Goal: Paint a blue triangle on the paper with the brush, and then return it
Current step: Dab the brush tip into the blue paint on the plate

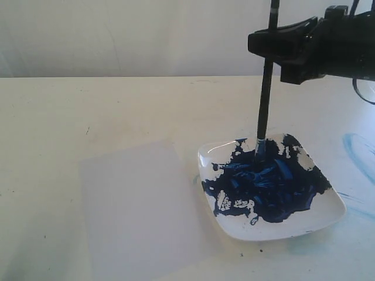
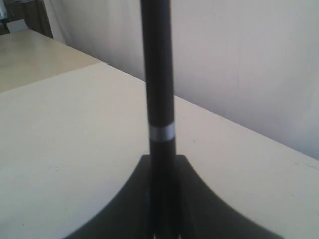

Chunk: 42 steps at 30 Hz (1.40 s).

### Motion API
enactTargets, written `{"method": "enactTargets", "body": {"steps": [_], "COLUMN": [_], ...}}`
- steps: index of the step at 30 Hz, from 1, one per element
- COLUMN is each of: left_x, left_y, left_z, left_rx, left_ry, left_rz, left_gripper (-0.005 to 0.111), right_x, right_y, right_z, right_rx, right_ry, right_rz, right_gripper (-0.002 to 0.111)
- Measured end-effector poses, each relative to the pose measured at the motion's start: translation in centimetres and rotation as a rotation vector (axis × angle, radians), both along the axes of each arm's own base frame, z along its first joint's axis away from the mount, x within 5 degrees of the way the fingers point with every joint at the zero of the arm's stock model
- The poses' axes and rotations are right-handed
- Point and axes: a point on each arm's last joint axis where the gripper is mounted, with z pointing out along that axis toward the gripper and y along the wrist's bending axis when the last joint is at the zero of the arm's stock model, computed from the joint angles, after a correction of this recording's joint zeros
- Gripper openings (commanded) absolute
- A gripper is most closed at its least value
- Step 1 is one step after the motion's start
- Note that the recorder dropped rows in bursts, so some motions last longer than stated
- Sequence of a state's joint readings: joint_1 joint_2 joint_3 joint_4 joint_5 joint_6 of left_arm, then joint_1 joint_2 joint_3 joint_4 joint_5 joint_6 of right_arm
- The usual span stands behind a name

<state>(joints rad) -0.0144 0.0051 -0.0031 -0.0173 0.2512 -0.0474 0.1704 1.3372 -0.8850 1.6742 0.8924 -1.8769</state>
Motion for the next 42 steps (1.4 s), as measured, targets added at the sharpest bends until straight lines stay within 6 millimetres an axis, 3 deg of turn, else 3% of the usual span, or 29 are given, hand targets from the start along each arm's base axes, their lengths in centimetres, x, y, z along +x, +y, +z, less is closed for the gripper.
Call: {"method": "enactTargets", "body": {"steps": [11,23,30,35,42], "left_x": [0.0,0.0,0.0,0.0,0.0], "left_y": [0.0,0.0,0.0,0.0,0.0], "left_z": [0.0,0.0,0.0,0.0,0.0], "left_rx": [0.0,0.0,0.0,0.0,0.0], "left_ry": [0.0,0.0,0.0,0.0,0.0], "left_rz": [0.0,0.0,0.0,0.0,0.0], "left_gripper": [0.0,0.0,0.0,0.0,0.0], "right_x": [-0.2,0.7,1.9,2.2,3.2], "right_y": [-1.1,-2.3,-4.7,-6.5,-6.2], "right_z": [-4.2,-5.0,-6.0,-5.3,-6.2], "right_rx": [-0.142,-0.229,-0.146,-0.09,-0.053], "right_ry": [0.012,-0.003,0.049,0.031,0.048], "right_rz": [-0.131,-0.244,-0.234,-0.24,-0.173], "right_gripper": [0.0,0.0,0.0,0.0,0.0]}}
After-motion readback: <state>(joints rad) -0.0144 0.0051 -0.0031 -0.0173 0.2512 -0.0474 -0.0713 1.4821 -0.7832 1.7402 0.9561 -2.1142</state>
